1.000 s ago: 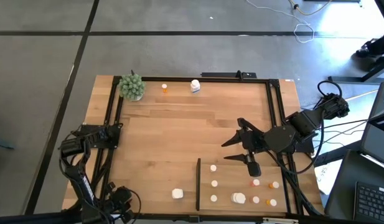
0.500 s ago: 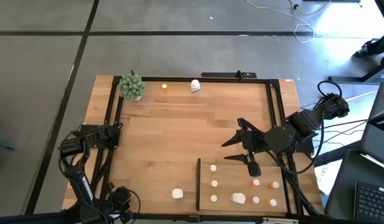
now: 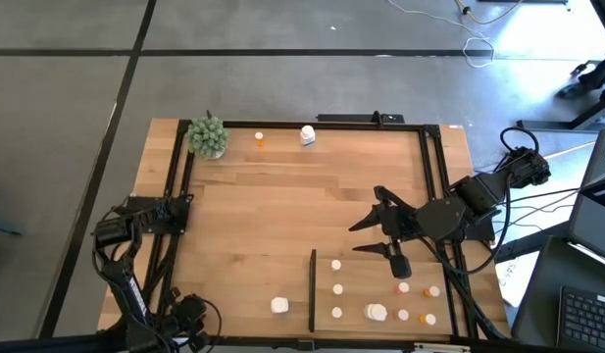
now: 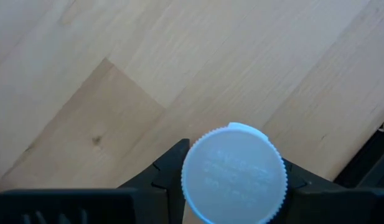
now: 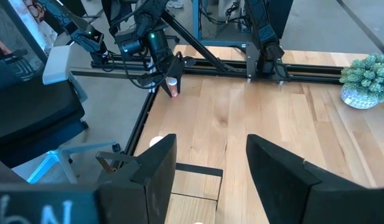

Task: Pick and place medicine bottles onto shelf by color
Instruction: Put the pink pill bottle on the shelf aligned with the other pink pill bottles

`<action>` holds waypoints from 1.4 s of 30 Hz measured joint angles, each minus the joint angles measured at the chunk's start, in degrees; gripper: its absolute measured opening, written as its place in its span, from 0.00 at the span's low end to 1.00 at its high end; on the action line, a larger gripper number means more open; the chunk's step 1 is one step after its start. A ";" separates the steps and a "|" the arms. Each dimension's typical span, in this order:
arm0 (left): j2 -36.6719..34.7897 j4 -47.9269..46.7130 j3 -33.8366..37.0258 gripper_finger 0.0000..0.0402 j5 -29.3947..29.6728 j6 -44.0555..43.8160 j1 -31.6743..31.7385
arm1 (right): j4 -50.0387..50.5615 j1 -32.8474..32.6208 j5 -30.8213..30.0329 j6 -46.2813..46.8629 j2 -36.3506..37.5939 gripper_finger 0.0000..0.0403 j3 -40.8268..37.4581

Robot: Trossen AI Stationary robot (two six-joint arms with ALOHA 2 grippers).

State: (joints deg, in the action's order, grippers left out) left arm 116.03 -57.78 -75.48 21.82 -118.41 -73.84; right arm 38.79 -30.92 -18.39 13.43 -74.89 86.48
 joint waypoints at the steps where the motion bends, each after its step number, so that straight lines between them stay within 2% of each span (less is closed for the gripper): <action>1: 0.00 0.00 0.00 0.32 0.06 -0.23 0.00 | 0.00 0.00 0.00 0.00 0.00 0.49 0.00; 11: -0.04 -0.06 -0.02 0.19 0.98 -1.05 -0.04 | 0.00 0.00 -0.06 0.00 0.00 0.49 0.00; 28: -1.48 -0.28 0.04 0.19 4.29 0.84 2.57 | 0.01 0.00 -0.07 -0.07 0.00 0.49 0.00; 37: -4.79 -2.75 0.04 0.19 4.50 6.49 8.47 | 0.00 0.00 -0.09 -0.13 0.02 0.49 0.00; 42: -7.12 -3.18 0.04 0.19 4.56 13.90 14.41 | 0.00 0.00 -0.07 -0.36 0.01 0.49 0.00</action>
State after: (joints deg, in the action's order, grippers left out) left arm 108.90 -60.96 -75.44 26.39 -104.51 -59.43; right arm 38.79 -30.92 -18.46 13.07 -74.89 86.48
